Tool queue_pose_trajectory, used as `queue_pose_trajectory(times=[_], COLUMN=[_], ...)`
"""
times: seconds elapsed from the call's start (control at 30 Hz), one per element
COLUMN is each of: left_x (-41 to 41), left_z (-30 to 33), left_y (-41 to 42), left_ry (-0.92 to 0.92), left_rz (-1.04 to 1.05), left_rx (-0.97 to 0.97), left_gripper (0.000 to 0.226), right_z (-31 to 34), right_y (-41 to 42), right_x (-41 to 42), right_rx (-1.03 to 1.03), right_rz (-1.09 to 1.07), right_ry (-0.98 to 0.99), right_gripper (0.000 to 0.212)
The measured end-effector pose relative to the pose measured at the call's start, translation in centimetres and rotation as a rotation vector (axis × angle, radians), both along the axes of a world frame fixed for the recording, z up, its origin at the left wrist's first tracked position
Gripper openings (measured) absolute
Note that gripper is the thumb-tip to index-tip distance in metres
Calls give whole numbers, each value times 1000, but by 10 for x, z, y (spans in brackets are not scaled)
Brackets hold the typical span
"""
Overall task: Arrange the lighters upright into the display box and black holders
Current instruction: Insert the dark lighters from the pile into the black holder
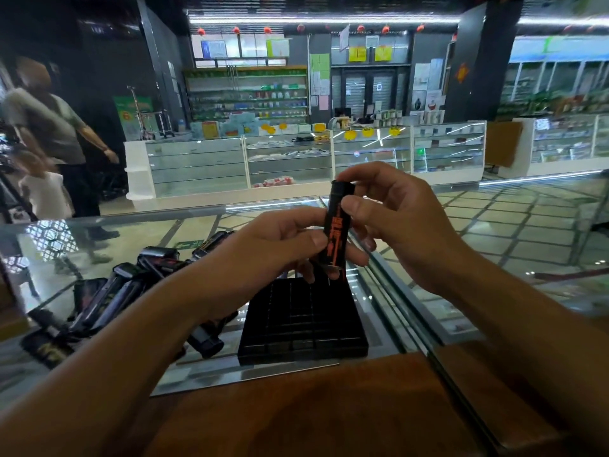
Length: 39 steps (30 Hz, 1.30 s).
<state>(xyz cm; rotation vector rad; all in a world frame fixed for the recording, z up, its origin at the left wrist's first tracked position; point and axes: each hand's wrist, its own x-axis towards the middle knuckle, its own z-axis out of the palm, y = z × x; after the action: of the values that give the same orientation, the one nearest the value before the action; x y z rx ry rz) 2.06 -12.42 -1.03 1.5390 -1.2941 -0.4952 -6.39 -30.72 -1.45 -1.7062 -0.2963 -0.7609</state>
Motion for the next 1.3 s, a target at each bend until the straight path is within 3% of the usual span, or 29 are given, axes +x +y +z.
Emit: queue_pose_trajectory(times=[0.3, 0.43, 0.6, 0.87, 1.07, 1.2, 1.3], left_x=[3, -2, 1, 4, 26, 43, 49], left_z=[-1, -2, -7, -13, -4, -5, -5], left_y=[2, -1, -5, -9, 3, 15, 23], left_ry=[-18, -7, -208, -334, -268, -293, -404], left_rz=[48, 172, 380, 320, 457, 504, 455], left_rx=[18, -34, -68, -57, -149, -75, 183], left_gripper=[27, 24, 20, 24, 3, 5, 15], right_z=[-1, -2, -2, -4, -3, -2, 2], right_y=[-4, -4, -6, -11, -13, -10, -7], right_x=[-3, -5, -14, -12, -8, -4, -2], right_rx=[-20, -25, -48, -181, -99, -126, -176], right_rz=[29, -18, -16, -118, -194, -267, -273], right_ry=[51, 41, 84, 36, -45, -52, -49], right_gripper=[25, 21, 25, 18, 13, 17, 18])
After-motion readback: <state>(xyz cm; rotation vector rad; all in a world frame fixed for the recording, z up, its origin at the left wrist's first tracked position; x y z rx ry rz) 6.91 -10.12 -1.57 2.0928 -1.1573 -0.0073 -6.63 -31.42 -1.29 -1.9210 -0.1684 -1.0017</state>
